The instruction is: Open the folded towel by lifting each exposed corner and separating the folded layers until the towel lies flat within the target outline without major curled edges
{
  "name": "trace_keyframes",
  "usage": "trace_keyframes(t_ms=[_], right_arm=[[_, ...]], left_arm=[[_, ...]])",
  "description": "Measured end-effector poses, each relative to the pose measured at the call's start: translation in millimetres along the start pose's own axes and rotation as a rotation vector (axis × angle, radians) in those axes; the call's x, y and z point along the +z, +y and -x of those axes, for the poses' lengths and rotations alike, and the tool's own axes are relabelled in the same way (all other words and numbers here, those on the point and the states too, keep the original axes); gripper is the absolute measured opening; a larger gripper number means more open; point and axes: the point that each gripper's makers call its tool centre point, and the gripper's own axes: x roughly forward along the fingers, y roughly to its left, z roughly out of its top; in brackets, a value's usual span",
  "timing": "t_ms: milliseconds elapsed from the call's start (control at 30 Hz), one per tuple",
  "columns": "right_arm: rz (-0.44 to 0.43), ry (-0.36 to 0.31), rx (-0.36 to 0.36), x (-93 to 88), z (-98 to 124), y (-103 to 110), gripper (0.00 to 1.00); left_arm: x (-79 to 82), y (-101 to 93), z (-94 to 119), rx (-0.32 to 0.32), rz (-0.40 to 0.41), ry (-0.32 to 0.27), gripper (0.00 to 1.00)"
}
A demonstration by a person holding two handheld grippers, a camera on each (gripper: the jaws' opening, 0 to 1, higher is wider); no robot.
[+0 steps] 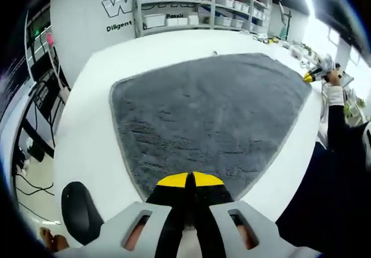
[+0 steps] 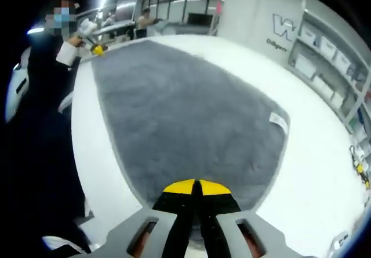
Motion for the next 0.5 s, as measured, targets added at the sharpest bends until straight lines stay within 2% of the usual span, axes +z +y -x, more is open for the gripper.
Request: trace_keyframes(t_ms=[133, 167, 300, 433, 500], right_arm=[[0.050, -0.002, 0.050, 3.2, 0, 15, 0.00], [0.062, -0.001, 0.076, 3.4, 0, 22, 0.00], [0.086, 0.013, 0.146, 1.2, -4, 36, 0.00], [0.064, 0.014, 0.145, 1.5, -4, 34, 0.00], [0.058, 0.009, 0.146, 0.9, -4, 34, 0.00]], left_arm=[[0.2, -12.6, -1, -0.041, -0.041, 0.008, 0.01], [0.1, -13.2, -2, -0.038, -0.074, 0.012, 0.01], [-2.6, -14.9, -6, -0.049, -0.069, 0.029, 0.01], [-12.8, -19.0, -9, -0.073, -0.081, 0.078, 0.01], [-19.4, -14.5, -10, -0.052, -0.088, 0.109, 0.01]])
